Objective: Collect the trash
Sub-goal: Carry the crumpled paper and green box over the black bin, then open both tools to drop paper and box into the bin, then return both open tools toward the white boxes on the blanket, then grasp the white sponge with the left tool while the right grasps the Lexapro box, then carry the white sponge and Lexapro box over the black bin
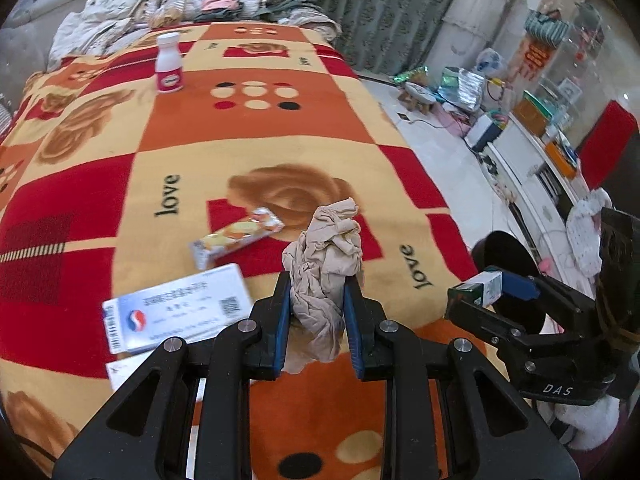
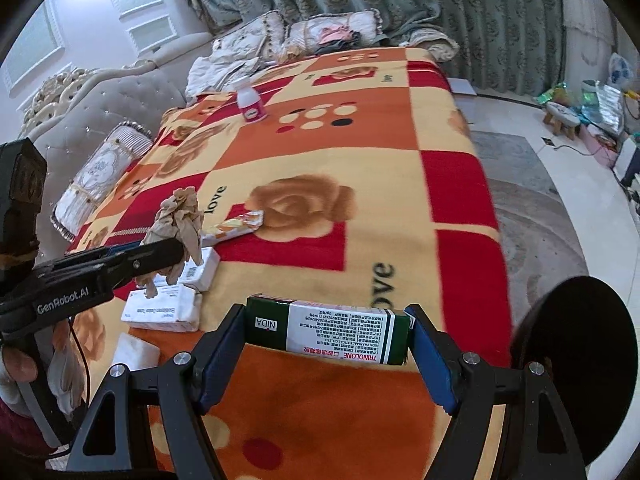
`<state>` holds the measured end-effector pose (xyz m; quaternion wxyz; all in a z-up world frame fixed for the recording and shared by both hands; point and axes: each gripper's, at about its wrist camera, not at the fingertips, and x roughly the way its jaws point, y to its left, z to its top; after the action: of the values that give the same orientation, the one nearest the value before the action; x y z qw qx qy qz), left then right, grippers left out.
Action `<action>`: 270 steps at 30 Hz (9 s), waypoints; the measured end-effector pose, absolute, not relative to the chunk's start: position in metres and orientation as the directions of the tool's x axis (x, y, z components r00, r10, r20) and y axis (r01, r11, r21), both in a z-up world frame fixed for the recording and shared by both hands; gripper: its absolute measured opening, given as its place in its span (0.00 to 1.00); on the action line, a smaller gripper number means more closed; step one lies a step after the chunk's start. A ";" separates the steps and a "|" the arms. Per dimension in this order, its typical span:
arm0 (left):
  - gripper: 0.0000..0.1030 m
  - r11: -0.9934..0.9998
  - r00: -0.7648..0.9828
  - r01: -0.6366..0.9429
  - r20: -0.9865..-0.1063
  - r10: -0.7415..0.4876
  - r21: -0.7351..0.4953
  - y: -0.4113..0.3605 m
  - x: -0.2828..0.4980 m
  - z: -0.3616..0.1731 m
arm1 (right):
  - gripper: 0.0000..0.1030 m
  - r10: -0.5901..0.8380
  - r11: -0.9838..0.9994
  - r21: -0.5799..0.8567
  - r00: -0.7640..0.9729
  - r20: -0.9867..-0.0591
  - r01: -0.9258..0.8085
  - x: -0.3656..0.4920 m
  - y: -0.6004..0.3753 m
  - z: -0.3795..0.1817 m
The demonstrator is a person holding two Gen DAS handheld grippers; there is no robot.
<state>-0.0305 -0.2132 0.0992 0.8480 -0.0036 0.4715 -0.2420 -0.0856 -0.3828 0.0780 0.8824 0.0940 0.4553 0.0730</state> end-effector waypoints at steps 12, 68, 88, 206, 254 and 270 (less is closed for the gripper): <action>0.22 0.848 0.399 0.479 -0.805 -0.439 -0.225 -0.263 -0.047 0.099 | 0.74 0.172 0.973 0.228 0.590 -0.789 0.022 -0.108 -0.420 0.080; 0.22 0.659 0.103 0.661 -0.826 -0.554 -0.359 -0.446 -0.066 0.057 | 0.74 0.023 0.901 0.246 0.526 -0.850 0.359 -0.180 -0.582 0.031; 0.42 0.637 0.051 0.633 -0.797 -0.602 -0.440 -0.450 -0.061 0.057 | 0.80 0.030 0.899 0.238 0.490 -0.871 0.368 -0.179 -0.585 0.022; 0.34 0.946 0.402 0.035 -0.862 -0.308 -0.322 0.011 -0.098 0.063 | 0.80 0.406 0.796 0.184 0.284 -0.869 -0.576 -0.061 -0.186 0.048; 0.25 0.902 0.415 0.395 -0.841 -0.346 -0.176 -0.204 -0.075 0.075 | 0.40 0.239 0.967 0.144 0.562 -0.792 -0.209 -0.106 -0.339 0.068; 0.25 0.856 0.389 0.490 -0.838 -0.382 -0.163 -0.263 -0.080 0.079 | 0.40 0.187 0.982 0.162 0.597 -0.780 -0.096 -0.125 -0.394 0.073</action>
<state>-0.0803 -0.2627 0.0785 0.8316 0.0554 0.4864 -0.2623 -0.1250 -0.3945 0.0728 0.8920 0.0515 0.4421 0.0792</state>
